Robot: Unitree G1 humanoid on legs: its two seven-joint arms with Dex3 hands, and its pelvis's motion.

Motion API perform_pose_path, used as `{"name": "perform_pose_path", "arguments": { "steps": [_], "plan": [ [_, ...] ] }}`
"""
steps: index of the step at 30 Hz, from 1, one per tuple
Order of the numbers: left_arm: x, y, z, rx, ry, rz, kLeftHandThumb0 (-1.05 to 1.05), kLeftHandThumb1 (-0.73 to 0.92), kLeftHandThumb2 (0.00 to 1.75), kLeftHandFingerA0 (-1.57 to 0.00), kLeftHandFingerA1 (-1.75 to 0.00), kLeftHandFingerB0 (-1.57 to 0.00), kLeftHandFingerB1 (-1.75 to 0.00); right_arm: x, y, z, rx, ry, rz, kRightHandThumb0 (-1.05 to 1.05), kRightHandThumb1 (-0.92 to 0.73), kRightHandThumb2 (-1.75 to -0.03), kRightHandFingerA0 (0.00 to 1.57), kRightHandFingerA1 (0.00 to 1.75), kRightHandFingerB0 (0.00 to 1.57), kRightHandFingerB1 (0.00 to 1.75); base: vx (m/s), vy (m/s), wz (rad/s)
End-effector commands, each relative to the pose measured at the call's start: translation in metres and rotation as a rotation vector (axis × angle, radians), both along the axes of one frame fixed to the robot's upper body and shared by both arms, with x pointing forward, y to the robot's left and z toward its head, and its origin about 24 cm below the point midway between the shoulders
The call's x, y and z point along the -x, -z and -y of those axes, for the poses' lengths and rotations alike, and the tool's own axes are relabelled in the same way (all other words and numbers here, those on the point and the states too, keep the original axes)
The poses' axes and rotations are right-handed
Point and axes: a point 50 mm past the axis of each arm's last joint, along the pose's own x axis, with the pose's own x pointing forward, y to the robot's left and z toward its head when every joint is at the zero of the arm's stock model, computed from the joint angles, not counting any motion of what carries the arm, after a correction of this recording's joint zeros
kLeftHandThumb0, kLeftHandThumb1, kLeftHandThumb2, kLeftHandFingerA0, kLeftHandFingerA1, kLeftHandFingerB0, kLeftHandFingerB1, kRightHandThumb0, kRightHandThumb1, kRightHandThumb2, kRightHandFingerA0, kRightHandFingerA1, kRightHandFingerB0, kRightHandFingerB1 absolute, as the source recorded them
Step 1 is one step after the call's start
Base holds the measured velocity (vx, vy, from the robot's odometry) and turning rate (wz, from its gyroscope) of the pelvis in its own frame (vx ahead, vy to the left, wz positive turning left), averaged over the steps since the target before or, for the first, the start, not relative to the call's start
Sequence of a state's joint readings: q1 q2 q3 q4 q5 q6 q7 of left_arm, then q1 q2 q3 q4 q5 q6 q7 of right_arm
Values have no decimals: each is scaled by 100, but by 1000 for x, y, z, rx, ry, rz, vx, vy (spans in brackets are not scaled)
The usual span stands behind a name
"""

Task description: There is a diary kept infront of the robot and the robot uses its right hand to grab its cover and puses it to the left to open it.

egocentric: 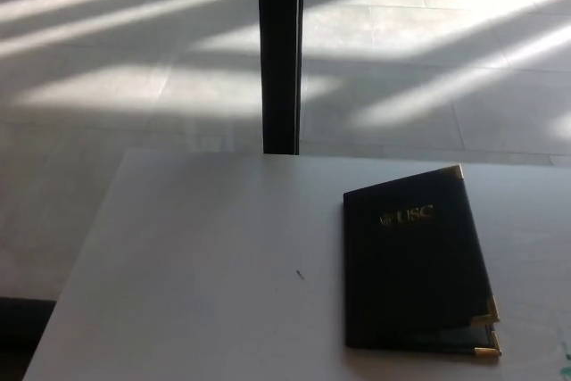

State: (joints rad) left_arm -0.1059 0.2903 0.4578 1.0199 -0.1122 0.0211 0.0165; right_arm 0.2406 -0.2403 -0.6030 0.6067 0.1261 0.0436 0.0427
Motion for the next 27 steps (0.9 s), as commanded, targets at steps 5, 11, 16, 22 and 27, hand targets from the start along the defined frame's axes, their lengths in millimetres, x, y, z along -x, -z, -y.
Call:
{"name": "perform_pose_path", "arguments": {
  "steps": [5, 11, 16, 22, 27],
  "plan": [
    [1, -29, -45, 137, -500, 288, -105, 76, 162, -62, -138, -22, -111, 25, -59, 51, 17, 515, 459, -78, -92, -74, 89, 137, 58, 109, 0, 0, 0],
    [2, -29, -47, 135, -495, 279, -105, 77, 165, -61, -139, -7, -104, 8, -100, 67, 76, 617, 621, -79, -92, -75, 82, 142, 43, 120, 0, 0, 0],
    [4, -27, -46, 141, -517, 289, -105, 76, 163, -67, -142, -23, -112, -27, -144, 72, 72, 603, 807, -77, -77, -122, 86, 117, 52, 95, 0, 0, 0],
    [4, -27, -46, 140, -524, 290, -105, 77, 163, -76, -147, -18, -110, -63, -184, 60, 78, 511, 930, -78, -92, -75, 75, 113, 50, 107, 0, 0, 0],
    [3, -28, -46, 143, -525, 287, -105, 77, 165, -69, -144, -28, -116, -89, -205, 43, 113, 339, 976, -85, -92, -71, 60, 77, 52, 72, 0, 0, 0]
  ]
}}
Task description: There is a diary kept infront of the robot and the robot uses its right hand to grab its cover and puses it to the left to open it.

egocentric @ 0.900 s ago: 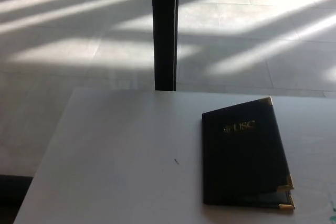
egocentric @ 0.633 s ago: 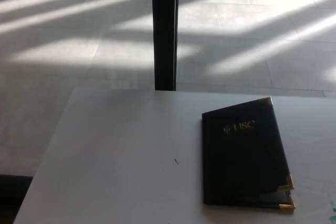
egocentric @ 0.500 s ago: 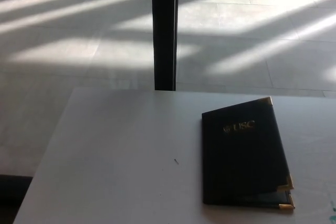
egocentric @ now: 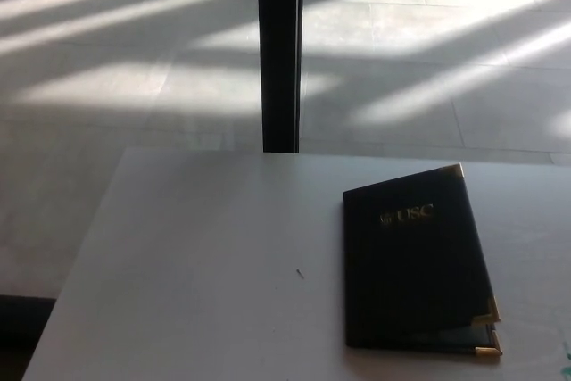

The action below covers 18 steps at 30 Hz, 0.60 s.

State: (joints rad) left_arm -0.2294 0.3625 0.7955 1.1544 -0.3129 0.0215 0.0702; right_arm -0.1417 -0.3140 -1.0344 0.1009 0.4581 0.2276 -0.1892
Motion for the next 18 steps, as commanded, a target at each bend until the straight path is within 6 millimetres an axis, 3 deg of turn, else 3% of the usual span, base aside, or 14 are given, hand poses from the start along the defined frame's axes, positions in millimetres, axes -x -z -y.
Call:
{"name": "perform_pose_path", "arguments": {
  "steps": [1, 2, 4, 8, 9, 10, 12, 14, 16, 17, 18],
  "plan": [
    [1, -5, -7, 2, -52, 17, -105, 77, 165, -69, -144, -28, -116, -19, -21, -13, 19, -81, 25, -85, -92, -71, 60, 77, 52, 72, 0, 0, 0],
    [1, -5, -7, -7, -48, 4, -105, 77, 164, -83, -152, -47, -127, -26, -25, -20, 42, -123, 2, -86, -92, -74, 55, 60, 48, 56, 0, 0, 0],
    [2, -5, -7, -5, -49, -1, -105, 78, 165, -78, -149, -19, -111, -35, -30, -33, 57, -171, 0, -86, -92, -68, 58, 55, 52, 51, 0, 0, 0],
    [3, -5, -8, -1, -49, 6, -105, 77, 164, -63, -140, -12, -105, -54, -26, -64, 79, -349, 9, -81, -90, -67, 46, 45, 40, 43, 0, 0, 0],
    [2, -5, -8, 2, -54, 10, -105, 77, 163, -72, -145, -19, -110, -56, -25, -68, 78, -367, 12, -74, -67, -111, 39, 59, 26, 51, 0, 0, 0],
    [2, -5, -8, 3, -58, 9, -105, 78, 164, -70, -144, -15, -107, -62, -21, -78, 78, -400, 12, -77, -89, -67, 34, 43, 29, 38, 0, 0, 0],
    [2, -5, -7, 0, -53, 4, -105, 79, 165, -62, -139, -14, -107, -69, -16, -94, 71, -448, -7, -74, -91, -67, 32, 41, 26, 37, 0, 0, 0],
    [1, -5, -7, 5, -52, 16, -105, 76, 163, -66, -142, -28, -116, -76, -8, -111, 42, -478, -18, -66, -92, -70, 29, 40, 24, 36, 0, 0, 0],
    [1, -5, -7, 6, -54, 16, -105, 76, 163, -66, -142, -28, -116, -77, -6, -115, 40, -490, -23, -66, -92, -70, 29, 40, 24, 36, 0, 0, 0],
    [1, -6, -7, 4, -56, 16, -105, 79, 165, -75, -148, -41, -125, -79, -3, -120, 49, -506, -37, -64, -92, -74, 28, 41, 22, 37, 0, 0, 0],
    [2, -5, -8, -3, -38, 8, -105, 77, 164, -69, -145, -33, -121, -80, 3, -126, 32, -518, -40, -61, -92, -76, 26, 42, 21, 38, 0, 0, 0]
  ]
}}
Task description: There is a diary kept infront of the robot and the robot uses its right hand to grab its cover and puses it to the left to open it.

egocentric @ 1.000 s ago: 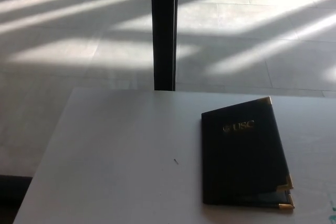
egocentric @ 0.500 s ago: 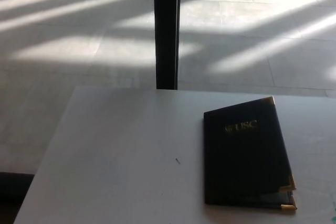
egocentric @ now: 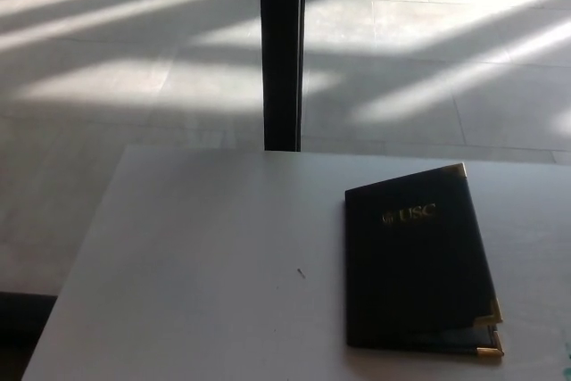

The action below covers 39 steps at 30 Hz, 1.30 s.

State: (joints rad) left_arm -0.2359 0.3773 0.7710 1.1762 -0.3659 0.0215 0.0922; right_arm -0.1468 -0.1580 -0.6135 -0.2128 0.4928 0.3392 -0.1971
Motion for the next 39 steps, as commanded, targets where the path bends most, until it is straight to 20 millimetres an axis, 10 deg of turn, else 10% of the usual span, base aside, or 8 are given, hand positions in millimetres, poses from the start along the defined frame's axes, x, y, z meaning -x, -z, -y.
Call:
{"name": "perform_pose_path", "arguments": {
  "steps": [1, 4, 11, 23, 24, 32, 35, 39],
  "plan": [
    [2, -5, -7, -22, -1, -1, -105, 77, 165, -61, -140, -39, -124, -4, 17, -23, -23, -49, -55, -62, -92, -78, 25, 42, 20, 38, 0, 0, 0],
    [3, -5, -8, -21, -16, -2, -105, 76, 163, -77, -149, -49, -129, -5, 22, -29, -31, -63, -66, -61, -92, -79, 23, 42, 18, 38, 0, 0, 0],
    [2, -6, -7, -27, -20, -6, -105, 79, 165, -64, -141, -8, -104, -6, 42, -47, -120, -84, -110, -66, -92, -78, 26, 41, 19, 37, 0, 0, 0],
    [1, -5, -6, -18, -22, -3, -105, 75, 163, -80, -149, -44, -125, -6, 70, -78, -164, -164, -203, -71, -92, -73, 33, 44, 24, 39, 0, 0, 0],
    [2, -4, -6, -18, -19, -2, -105, 78, 164, -68, -143, -20, -110, -7, 71, -81, -168, -174, -209, -71, -92, -72, 33, 43, 24, 39, 0, 0, 0],
    [0, -6, -7, -14, -29, 12, -105, 79, 164, -66, -141, -20, -110, -11, 78, -105, -181, -224, -229, -66, -92, -75, 32, 43, 24, 39, 0, 0, 0],
    [0, -7, -7, -16, -29, 3, -105, 79, 165, -91, -156, -28, -115, -12, 83, -116, -186, -238, -251, -68, -92, -76, 33, 44, 24, 39, 0, 0, 0],
    [0, -6, -7, -10, -29, 8, -105, 77, 164, -73, -145, -23, -113, -13, 89, -124, -226, -258, -254, -68, -92, -77, 31, 44, 22, 39, 0, 0, 0]
  ]
}}
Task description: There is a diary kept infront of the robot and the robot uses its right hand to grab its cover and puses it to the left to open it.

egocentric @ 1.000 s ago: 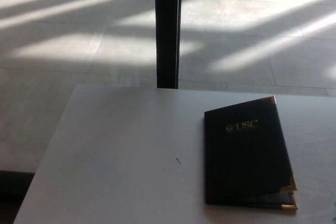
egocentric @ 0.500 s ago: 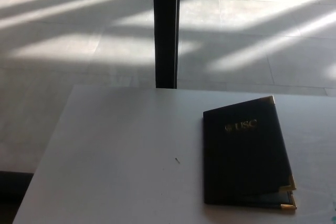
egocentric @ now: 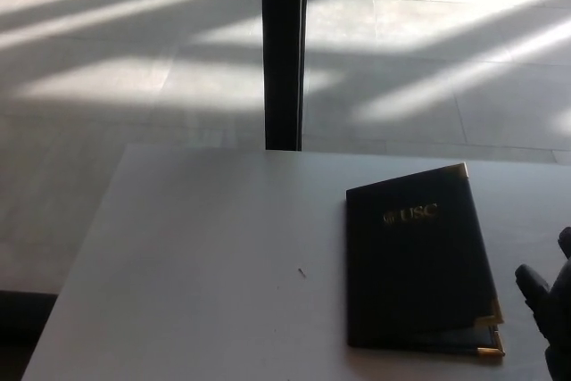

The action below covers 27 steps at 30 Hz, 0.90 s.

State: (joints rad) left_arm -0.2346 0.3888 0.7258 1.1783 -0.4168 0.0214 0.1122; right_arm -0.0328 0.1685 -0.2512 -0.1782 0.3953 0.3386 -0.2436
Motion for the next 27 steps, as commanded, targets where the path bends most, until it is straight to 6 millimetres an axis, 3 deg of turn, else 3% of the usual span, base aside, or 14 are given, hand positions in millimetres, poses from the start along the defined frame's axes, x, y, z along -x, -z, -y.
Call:
{"name": "perform_pose_path", "arguments": {
  "steps": [1, 2, 3, 4, 6, 9, 10, 12, 17, 18, 19, 21, 24, 27],
  "plan": [
    [1, -4, -6, -14, -11, 3, -105, 77, 164, -71, -145, -14, -107, 2, 8, -4, 2, 9, -18, -68, -92, -78, 30, 44, 21, 39, 0, 0, 0],
    [1, -5, -6, -21, -21, -5, -105, 80, 166, -90, -155, -34, -119, 2, 10, -8, 5, -3, -29, -69, -92, -78, 30, 44, 21, 39, 0, 0, 0],
    [1, -5, -6, -21, -21, -5, -105, 80, 166, -90, -155, -34, -119, 2, 10, -8, 6, -3, -29, -69, -92, -78, 30, 44, 21, 39, 0, 0, 0],
    [1, -5, -6, -20, -14, -2, -105, 81, 166, -70, -143, -15, -107, 3, 14, -10, -2, -4, -35, -69, -92, -79, 29, 44, 19, 39, 0, 0, 0],
    [1, -6, -7, -20, -15, 8, -105, 79, 165, -66, -141, -18, -110, 2, 15, -12, -8, -3, -38, -68, -92, -79, 28, 44, 19, 39, 0, 0, 0],
    [2, -5, -7, -19, -24, 8, -105, 78, 164, -84, -151, -57, -133, 5, 24, -14, -27, 5, -65, -69, -92, -79, 28, 44, 19, 39, 0, 0, 0],
    [0, -7, -8, -21, -23, 13, -105, 78, 164, -84, -151, -57, -133, 4, 23, -15, -28, 6, -59, -69, -92, -79, 28, 44, 19, 39, 0, 0, 0],
    [0, -8, -8, -23, -22, 15, -105, 78, 164, -80, -149, -31, -117, 5, 28, -18, -40, 2, -68, -71, -92, -77, 29, 43, 20, 38, 0, 0, 0],
    [-1, -8, -9, -25, -15, 12, -105, 76, 163, -78, -149, -22, -112, 3, 25, -28, -58, -13, -59, -68, -92, -79, 28, 42, 20, 38, 0, 0, 0],
    [0, -9, -9, -28, -16, 2, -105, 78, 165, -91, -156, -27, -115, 3, 25, -31, -59, -18, -52, -66, -92, -80, 27, 43, 20, 39, 0, 0, 0],
    [-1, -9, -9, -32, -23, 0, -105, 80, 166, -93, -156, -65, -137, 1, 23, -37, -66, -25, -51, -67, -92, -79, 29, 44, 21, 39, 0, 0, 0],
    [-1, -10, -10, -31, -20, 12, -105, 80, 165, -82, -151, -54, -131, 0, 22, -46, -112, -36, -52, -68, -92, -79, 29, 42, 20, 38, 0, 0, 0],
    [-1, -10, -10, -36, -11, 16, -105, 75, 162, -56, -135, -3, -100, -1, 18, -61, -174, -58, -49, -69, -92, -78, 27, 41, 19, 37, 0, 0, 0],
    [-1, -10, -10, -35, -4, 13, -105, 80, 165, -52, -133, -1, -99, -1, 16, -73, -158, -108, -35, -67, -92, -82, 25, 42, 17, 38, 0, 0, 0]
  ]
}}
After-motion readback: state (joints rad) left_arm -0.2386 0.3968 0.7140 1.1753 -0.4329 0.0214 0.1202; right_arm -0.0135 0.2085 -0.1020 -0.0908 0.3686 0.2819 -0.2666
